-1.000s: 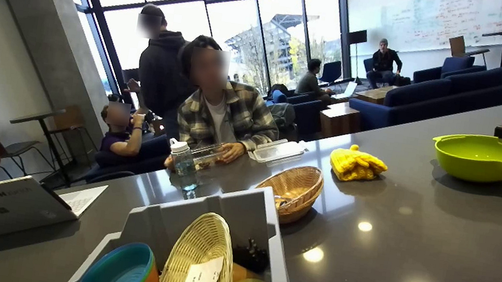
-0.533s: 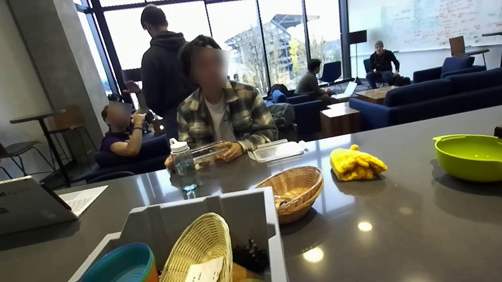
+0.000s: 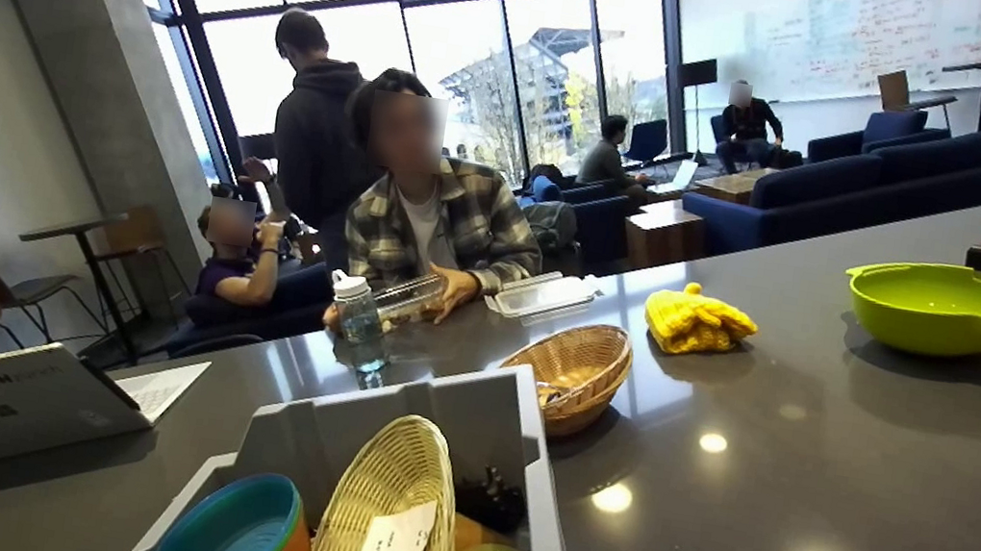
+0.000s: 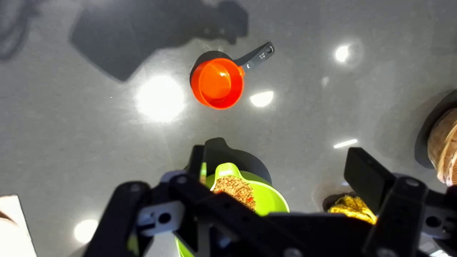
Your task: Pick up the red toy pot and put it in the green bowl
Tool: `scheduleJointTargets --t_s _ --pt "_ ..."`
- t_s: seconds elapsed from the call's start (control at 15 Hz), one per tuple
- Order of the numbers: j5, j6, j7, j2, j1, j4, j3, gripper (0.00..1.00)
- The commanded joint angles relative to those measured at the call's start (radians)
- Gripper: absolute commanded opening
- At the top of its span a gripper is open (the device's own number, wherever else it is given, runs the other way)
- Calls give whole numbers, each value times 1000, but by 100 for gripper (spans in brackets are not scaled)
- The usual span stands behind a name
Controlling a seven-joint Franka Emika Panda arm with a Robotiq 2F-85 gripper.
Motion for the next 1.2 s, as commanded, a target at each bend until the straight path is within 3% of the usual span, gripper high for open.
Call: scheduleJointTargets --t_s 0.0,0.27,0.6,1.13 --pt "-17 86 19 56 9 -10 16 100" --pt "-28 218 22 191 30 -14 49 100" --pt "-34 267 84 352 42 19 58 100" --pt "1 249 206 357 44 5 56 100"
